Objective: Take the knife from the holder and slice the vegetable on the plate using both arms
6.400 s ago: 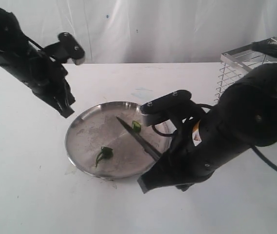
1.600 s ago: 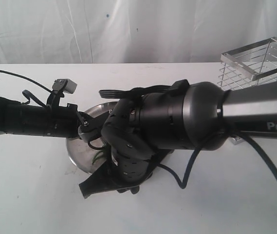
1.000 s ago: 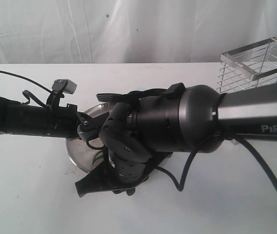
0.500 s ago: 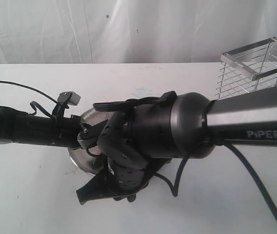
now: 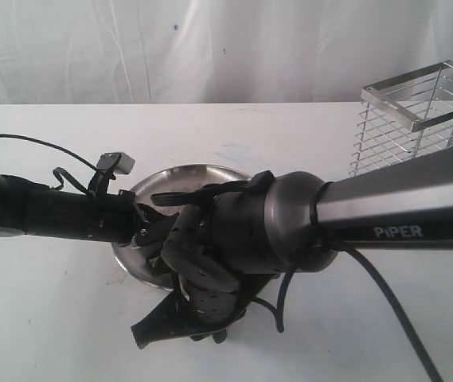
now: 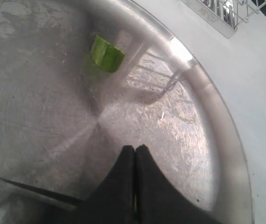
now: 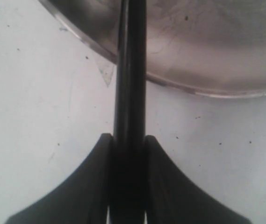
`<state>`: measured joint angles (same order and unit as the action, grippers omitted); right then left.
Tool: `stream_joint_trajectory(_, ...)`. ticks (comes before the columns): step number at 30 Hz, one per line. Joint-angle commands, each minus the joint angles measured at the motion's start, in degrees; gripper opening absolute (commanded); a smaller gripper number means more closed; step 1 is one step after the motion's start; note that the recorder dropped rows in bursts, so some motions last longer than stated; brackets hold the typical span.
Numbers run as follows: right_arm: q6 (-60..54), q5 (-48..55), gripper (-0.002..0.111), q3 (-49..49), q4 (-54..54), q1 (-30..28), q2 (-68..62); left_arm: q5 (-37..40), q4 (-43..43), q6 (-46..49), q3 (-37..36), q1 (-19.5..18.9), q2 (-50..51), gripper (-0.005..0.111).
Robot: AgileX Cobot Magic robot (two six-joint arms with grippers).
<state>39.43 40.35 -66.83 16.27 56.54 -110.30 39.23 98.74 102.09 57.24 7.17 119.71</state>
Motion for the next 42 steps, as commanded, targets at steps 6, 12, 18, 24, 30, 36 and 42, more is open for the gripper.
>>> stream_joint_trajectory(6,-2.33,5.35,0.0,0.27,-0.28,-0.11,-0.06,-3.71,0.57,-1.84,-0.58,-0.04,0.99,0.0)
stream_joint_trajectory(12,-4.64,6.9,0.0,0.27,-1.59,-0.11,-0.06,-0.77,1.21,-1.86,-0.58,-0.04,0.86,0.0)
stream_joint_trajectory(18,-4.74,6.53,0.0,0.27,-1.59,-0.11,-0.06,-0.04,1.21,-1.86,-0.58,-0.04,-2.53,0.0)
stream_joint_trajectory(24,-4.74,6.27,0.0,0.27,-2.09,-0.11,-0.06,1.56,1.21,-2.12,-2.03,0.3,-4.06,0.0)
stream_joint_trajectory(30,-4.74,6.27,0.0,0.27,-2.68,-0.11,-0.06,-0.09,1.21,-0.35,-2.83,1.88,-4.06,0.0)
stream_joint_trajectory(36,-4.74,7.47,0.0,0.27,-2.79,-0.11,-0.06,-4.81,1.21,-2.07,-2.96,3.46,-1.74,0.0)
stream_joint_trajectory(42,-11.01,13.98,0.0,0.17,-3.78,-0.35,3.14,-14.15,-10.4,-21.88,-3.02,3.8,-1.15,0.0)
